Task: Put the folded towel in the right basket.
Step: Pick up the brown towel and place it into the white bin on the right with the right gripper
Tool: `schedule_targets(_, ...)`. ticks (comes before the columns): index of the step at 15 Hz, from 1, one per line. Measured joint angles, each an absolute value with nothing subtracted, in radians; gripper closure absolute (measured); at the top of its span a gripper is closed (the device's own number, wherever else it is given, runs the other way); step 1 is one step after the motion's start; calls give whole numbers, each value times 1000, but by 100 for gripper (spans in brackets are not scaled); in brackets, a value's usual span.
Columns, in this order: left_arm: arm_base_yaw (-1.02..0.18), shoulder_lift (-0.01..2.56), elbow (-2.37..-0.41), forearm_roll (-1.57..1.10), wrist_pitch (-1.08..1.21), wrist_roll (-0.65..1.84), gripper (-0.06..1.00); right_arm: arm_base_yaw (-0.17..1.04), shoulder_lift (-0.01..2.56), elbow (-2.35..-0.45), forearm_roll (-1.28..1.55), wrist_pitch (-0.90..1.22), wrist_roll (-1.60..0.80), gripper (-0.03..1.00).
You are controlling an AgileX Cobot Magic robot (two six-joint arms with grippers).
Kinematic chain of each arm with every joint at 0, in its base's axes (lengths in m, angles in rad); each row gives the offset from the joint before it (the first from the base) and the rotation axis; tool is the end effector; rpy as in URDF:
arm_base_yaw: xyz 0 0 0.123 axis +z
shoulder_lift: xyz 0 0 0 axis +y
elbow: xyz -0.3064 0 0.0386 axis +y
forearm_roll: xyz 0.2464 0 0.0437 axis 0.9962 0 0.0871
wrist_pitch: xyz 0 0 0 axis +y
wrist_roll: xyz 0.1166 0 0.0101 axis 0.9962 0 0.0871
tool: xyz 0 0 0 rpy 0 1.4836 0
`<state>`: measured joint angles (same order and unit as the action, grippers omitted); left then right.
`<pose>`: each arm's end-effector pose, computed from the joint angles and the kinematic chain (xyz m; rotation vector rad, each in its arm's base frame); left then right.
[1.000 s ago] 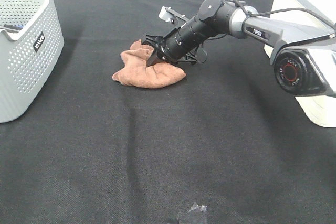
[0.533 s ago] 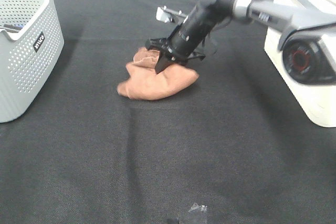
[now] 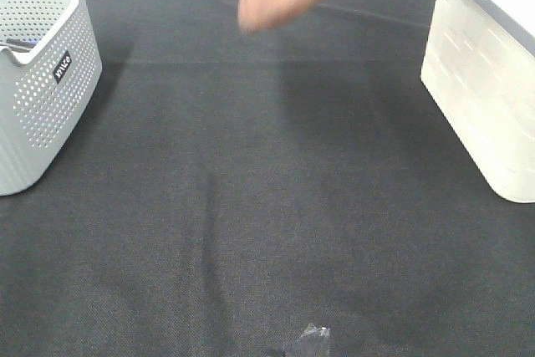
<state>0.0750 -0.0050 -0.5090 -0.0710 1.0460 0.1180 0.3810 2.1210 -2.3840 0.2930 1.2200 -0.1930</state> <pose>-0.0075 -0.0078 0.2690 0.0465 2.0133 0.0383 0.4463 0.2130 0.3852 -0.6897 2.3371 0.4648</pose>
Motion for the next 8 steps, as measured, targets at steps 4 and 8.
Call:
schedule_targets(4,75,-5,-509,-71,1046,118,-5,162,1961,-2384,274,1220,-186,77)
schedule_targets(8,75,-5,-509,-71,1046,118,-5,-172,1966,-2357,260,1220,-138,77)
